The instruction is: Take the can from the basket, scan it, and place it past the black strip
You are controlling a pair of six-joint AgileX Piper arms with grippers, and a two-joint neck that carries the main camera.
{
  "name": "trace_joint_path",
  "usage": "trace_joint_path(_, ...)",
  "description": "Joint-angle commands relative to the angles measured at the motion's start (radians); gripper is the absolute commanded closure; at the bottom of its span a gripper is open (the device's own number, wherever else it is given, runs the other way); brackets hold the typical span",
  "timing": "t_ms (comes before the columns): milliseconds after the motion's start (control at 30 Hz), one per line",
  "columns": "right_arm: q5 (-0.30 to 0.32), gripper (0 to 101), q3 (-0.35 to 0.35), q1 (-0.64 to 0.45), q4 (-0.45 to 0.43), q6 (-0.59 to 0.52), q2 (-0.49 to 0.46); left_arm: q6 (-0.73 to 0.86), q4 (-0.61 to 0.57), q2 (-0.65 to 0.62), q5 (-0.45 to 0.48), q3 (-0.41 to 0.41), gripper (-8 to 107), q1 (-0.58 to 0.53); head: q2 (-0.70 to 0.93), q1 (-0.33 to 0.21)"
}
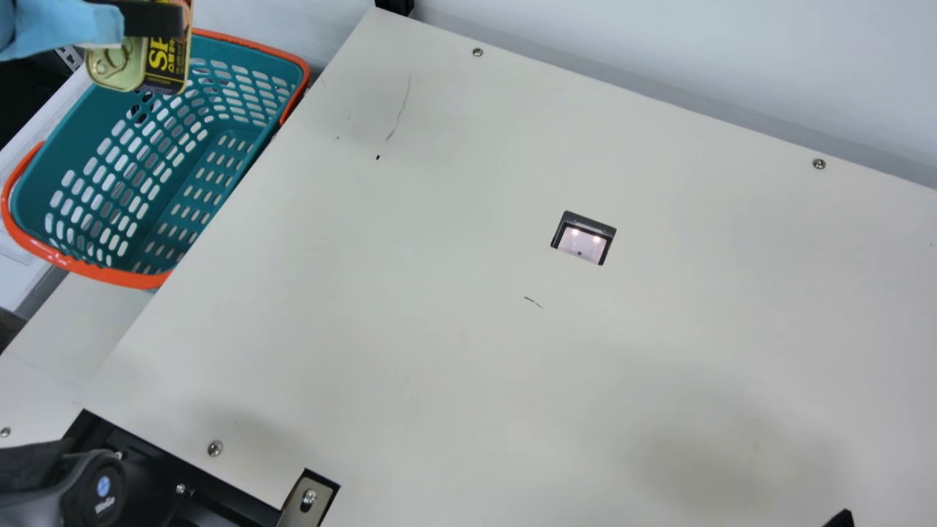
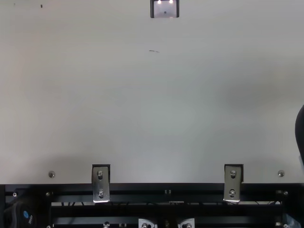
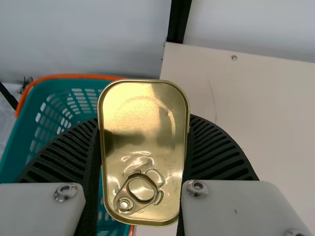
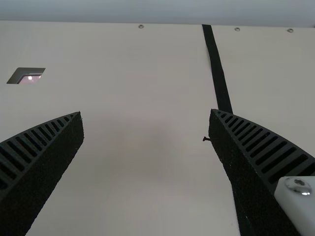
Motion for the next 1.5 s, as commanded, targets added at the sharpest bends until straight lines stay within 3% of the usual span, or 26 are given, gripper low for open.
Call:
trace_joint_path(0,0.000,0,0.000,0.000,0.000,0.000,0.000,-0.025,-0.008,0.002,0.037,-0.005,89,0.004,0.015,-0.031)
trace_joint_path(400,0.000,0,0.000,0.000,0.000,0.000,0.000,-0.216,-0.193,0.008,0.385,-0.012,89,0.065,0.015,-0.031)
trace_joint_path(733,0.000,0,0.000,0.000,0.000,0.000,0.000,-0.388,-0.284,0.031,0.385,0.066,89,-0.047,0.015,-0.031)
trace_joint_path(1200,0.000,0,0.000,0.000,0.000,0.000,0.000,-0.425,-0.273,0.037,0.384,0.058,89,-0.057,0.015,-0.031)
trace_joint_path(1467,0.000,0,0.000,0.000,0.000,0.000,0.000,-0.559,-0.307,0.092,0.385,0.080,89,-0.087,0.015,-0.031)
